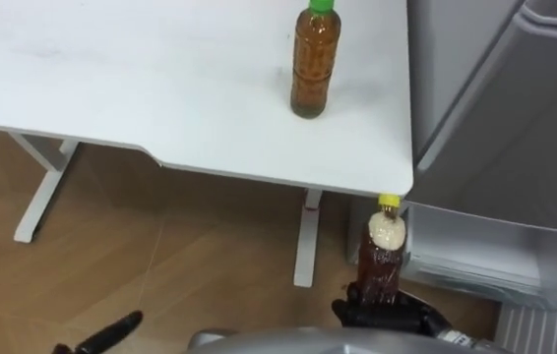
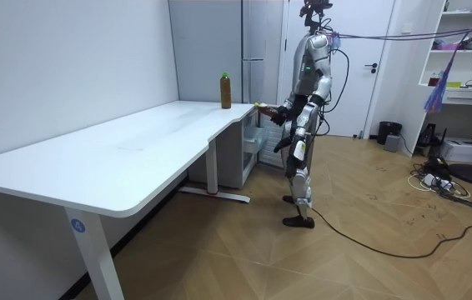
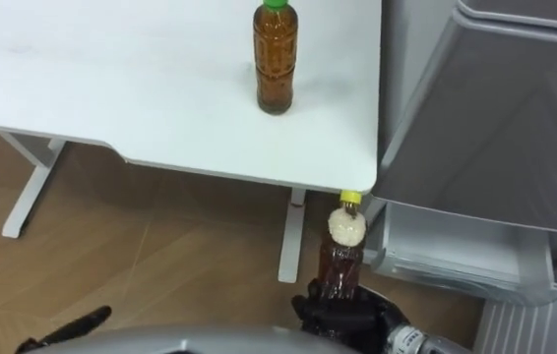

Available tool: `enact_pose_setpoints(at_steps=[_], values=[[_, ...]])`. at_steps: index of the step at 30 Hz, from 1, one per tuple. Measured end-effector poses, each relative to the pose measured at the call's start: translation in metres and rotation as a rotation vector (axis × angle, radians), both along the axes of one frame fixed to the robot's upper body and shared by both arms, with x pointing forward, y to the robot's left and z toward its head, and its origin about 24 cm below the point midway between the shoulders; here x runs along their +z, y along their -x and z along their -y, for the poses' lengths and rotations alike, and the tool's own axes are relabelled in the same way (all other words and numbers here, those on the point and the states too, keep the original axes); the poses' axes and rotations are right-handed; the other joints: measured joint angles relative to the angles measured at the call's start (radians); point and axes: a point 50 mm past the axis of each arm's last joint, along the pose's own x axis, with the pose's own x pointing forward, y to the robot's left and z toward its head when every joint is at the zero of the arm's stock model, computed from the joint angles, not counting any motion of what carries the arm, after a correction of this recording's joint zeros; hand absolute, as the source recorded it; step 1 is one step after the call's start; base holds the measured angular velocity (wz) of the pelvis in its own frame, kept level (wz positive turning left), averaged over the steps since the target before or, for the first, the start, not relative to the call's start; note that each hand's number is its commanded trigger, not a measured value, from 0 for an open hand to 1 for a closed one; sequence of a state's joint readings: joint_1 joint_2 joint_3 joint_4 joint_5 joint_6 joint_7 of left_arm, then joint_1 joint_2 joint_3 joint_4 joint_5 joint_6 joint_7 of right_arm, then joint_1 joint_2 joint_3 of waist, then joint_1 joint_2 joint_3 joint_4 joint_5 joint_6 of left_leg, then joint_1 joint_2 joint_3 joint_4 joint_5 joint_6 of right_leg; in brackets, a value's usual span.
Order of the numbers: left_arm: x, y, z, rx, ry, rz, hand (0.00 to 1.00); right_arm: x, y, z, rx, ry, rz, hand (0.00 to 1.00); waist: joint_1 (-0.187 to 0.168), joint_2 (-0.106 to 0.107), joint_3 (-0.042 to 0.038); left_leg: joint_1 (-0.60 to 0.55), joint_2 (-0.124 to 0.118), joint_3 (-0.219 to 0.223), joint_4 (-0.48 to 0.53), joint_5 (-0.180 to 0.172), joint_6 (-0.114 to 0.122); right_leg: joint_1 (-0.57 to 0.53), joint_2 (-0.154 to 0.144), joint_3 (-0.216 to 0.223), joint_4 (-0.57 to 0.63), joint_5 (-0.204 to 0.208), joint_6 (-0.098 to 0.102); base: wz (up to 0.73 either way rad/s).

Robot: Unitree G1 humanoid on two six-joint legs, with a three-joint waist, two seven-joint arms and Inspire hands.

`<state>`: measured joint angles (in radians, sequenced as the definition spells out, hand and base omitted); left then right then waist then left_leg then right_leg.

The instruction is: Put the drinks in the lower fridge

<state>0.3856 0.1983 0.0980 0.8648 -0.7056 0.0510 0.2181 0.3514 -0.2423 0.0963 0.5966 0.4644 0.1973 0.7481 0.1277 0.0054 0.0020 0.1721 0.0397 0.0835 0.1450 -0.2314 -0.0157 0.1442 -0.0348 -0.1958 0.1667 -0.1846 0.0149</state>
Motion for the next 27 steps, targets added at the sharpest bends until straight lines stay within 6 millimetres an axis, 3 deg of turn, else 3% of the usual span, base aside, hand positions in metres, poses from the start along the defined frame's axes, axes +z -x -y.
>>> enact_pose_setpoints(at_steps=[3,8,15,27], values=[[-0.007,0.016,0.010,0.011,0.065,-0.060,0.00,-0.007,0.003,0.004,-0.115,0.005,-0.047,1.00,-0.020,-0.002,-0.0043,-0.003,0.001,-0.001,0.008,0.000,0.000,-0.008,0.000,0.001,0.000,0.000,0.000,0.00],[-0.008,0.024,0.017,-0.007,0.121,-0.055,0.00,-0.020,0.015,0.019,-0.329,0.047,-0.153,1.00,-0.025,-0.001,-0.0057,-0.004,0.000,0.000,0.008,0.000,0.000,-0.009,0.000,0.000,0.000,0.000,0.000,0.00],[-0.009,0.016,0.018,-0.026,0.148,-0.014,0.00,-0.031,0.029,0.035,-0.484,0.195,-0.274,1.00,-0.071,0.004,-0.0031,-0.005,0.000,0.013,0.009,0.000,0.000,-0.016,0.001,0.011,-0.003,0.000,0.000,-0.05],[-0.014,0.021,0.027,-0.052,0.179,-0.062,0.00,-0.041,0.050,0.031,-0.788,0.192,-0.424,1.00,-0.096,0.000,0.0006,-0.008,0.001,0.025,0.007,0.000,0.000,-0.025,0.003,0.029,0.001,-0.002,0.001,-0.03]])
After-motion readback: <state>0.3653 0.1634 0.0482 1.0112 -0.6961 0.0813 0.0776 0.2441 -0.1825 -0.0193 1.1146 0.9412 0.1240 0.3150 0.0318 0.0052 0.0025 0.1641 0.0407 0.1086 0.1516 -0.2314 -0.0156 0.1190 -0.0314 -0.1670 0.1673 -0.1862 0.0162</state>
